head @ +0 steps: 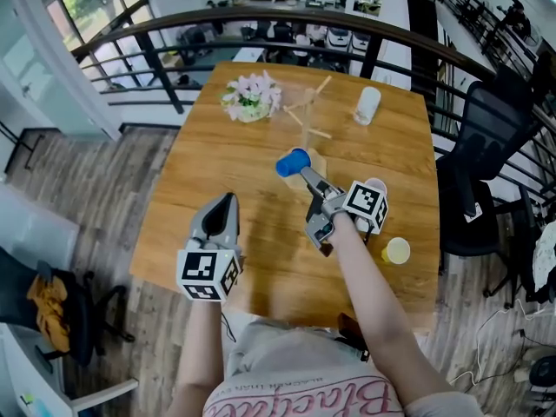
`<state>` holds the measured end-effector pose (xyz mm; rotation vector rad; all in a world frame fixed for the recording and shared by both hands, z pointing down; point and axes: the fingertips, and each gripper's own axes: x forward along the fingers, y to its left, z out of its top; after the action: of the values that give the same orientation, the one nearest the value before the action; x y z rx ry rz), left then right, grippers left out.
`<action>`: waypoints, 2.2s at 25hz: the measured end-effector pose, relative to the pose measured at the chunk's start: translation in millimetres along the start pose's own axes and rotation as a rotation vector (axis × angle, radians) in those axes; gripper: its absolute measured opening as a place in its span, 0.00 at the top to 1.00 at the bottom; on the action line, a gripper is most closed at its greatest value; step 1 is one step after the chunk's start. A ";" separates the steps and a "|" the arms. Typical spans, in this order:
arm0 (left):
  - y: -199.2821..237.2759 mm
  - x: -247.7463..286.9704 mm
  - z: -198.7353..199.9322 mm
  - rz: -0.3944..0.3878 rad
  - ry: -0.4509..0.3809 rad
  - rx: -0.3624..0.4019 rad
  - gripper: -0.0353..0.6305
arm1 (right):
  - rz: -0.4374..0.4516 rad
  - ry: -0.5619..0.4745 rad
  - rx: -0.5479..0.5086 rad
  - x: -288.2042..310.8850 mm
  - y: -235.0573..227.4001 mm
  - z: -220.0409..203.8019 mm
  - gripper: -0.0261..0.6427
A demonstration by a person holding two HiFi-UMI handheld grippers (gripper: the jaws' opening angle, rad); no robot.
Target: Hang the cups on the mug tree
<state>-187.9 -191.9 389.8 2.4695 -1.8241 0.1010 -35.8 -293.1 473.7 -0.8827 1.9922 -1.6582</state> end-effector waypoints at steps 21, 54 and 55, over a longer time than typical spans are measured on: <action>-47.3 18.3 21.4 -0.081 -0.074 -0.004 0.93 | -0.196 -0.224 -1.069 -88.5 69.1 36.0 0.96; -157.9 57.5 20.8 -0.311 -0.047 0.047 0.93 | -0.510 -0.426 -1.289 -257.5 10.2 93.9 0.45; -159.8 57.4 19.2 -0.313 -0.043 0.048 0.93 | -0.519 -0.416 -1.278 -259.6 2.8 92.4 0.45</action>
<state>-18.1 -201.5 373.4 2.7736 -1.4398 0.0752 211.6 -180.8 427.9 -2.0537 2.4803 -0.0524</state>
